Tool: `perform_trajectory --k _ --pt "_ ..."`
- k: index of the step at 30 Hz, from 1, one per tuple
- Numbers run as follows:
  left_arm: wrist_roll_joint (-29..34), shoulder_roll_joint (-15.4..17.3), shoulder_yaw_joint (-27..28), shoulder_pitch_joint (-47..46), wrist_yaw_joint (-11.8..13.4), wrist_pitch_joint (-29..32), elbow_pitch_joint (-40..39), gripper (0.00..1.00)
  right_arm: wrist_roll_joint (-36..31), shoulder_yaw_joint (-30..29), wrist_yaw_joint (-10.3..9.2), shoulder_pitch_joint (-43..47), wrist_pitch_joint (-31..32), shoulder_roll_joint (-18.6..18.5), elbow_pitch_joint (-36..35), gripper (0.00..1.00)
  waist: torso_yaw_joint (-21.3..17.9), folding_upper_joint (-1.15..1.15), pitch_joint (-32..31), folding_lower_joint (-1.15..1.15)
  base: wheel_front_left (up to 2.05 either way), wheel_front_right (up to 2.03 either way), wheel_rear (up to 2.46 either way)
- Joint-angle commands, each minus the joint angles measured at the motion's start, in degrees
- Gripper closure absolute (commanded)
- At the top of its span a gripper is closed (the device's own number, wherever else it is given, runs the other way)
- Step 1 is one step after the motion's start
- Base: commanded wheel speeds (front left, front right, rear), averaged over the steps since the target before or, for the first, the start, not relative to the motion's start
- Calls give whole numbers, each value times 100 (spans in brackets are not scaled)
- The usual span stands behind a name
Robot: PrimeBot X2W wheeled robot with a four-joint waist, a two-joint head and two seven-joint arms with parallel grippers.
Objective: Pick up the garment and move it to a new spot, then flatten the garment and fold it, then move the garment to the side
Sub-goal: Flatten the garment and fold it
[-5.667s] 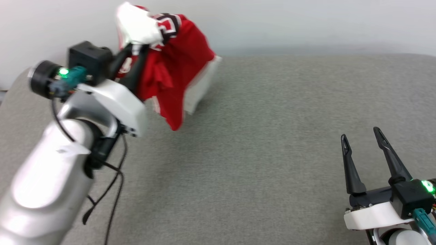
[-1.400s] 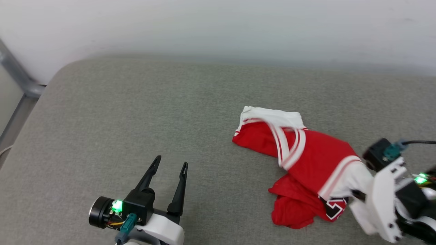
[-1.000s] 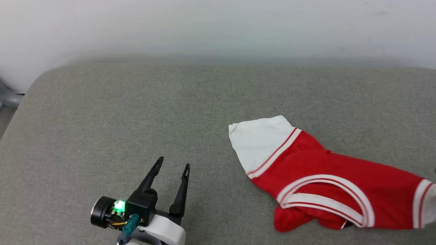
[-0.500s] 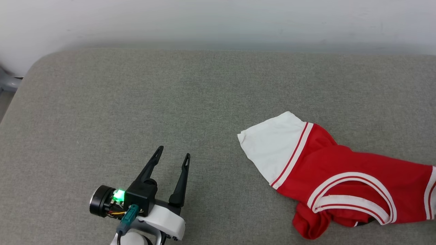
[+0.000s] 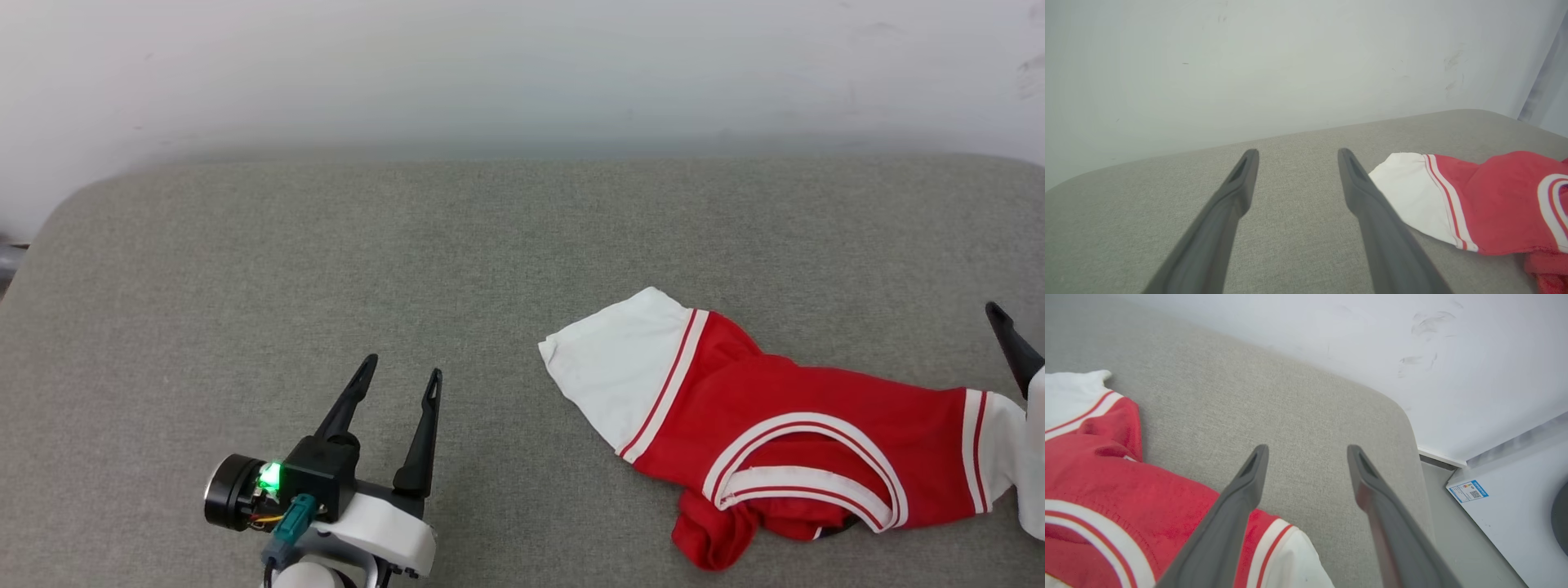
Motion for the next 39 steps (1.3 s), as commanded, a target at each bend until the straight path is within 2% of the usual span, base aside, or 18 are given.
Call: perform_trajectory --k 1,6,10,16,20,22,24,27,31,33,37,39 --pt "-51 -30 53 49 18 -15 -43 0 45 -126 -8 136 -260 157 -142 0 -78 0 -92 0 0 0 0" --pt "-159 -66 112 128 -21 -15 -160 0 -40 -761 -8 671 -1059 737 -684 0 -160 0 -185 0 0 0 0" --pt "-228 -90 121 195 -58 -15 -205 0 -94 -1260 -8 1220 -1598 1403 -1162 0 -216 0 -192 0 0 0 0" --pt "-268 -114 72 264 -121 -15 -142 0 -274 -1766 -7 1901 -1982 2374 -1762 0 -381 0 -135 0 0 0 0" --pt "-320 -108 57 118 -182 -15 -49 0 -289 -1902 -7 2069 -2037 2615 -1936 0 -502 0 -37 0 0 0 0" --pt "-588 -117 83 -38 -219 31 114 0 -295 -1977 -7 2064 -2089 2732 -2028 0 -609 0 56 0 0 0 0" --pt "-592 35 -57 -375 -263 374 221 0 -338 -2035 -7 2061 -2126 2772 -2086 0 -698 0 149 0 0 0 0" --pt "-854 172 -298 -916 -307 1298 286 0 -387 -2059 -7 1989 -2133 2812 -2140 0 -832 0 315 0 0 0 0" --pt "-1317 473 -762 -1738 -316 3076 328 0 -472 -2117 -7 1845 -2057 2875 -2122 0 -1012 0 606 0 0 0 0" --pt "-1522 660 -982 -2145 -319 3780 277 0 -523 -2107 -7 1747 -2068 2924 -2104 0 -1109 0 740 0 0 0 0" --pt "-2187 844 -1302 -2714 -321 4834 369 0 -564 -2069 -7 1633 -2169 3047 -2056 0 -1268 0 979 0 0 0 0" --pt "-2459 1037 -1475 -3017 -320 5238 458 0 -581 -2001 -7 1582 -2197 3101 -2027 0 -1340 0 1102 0 0 0 0"
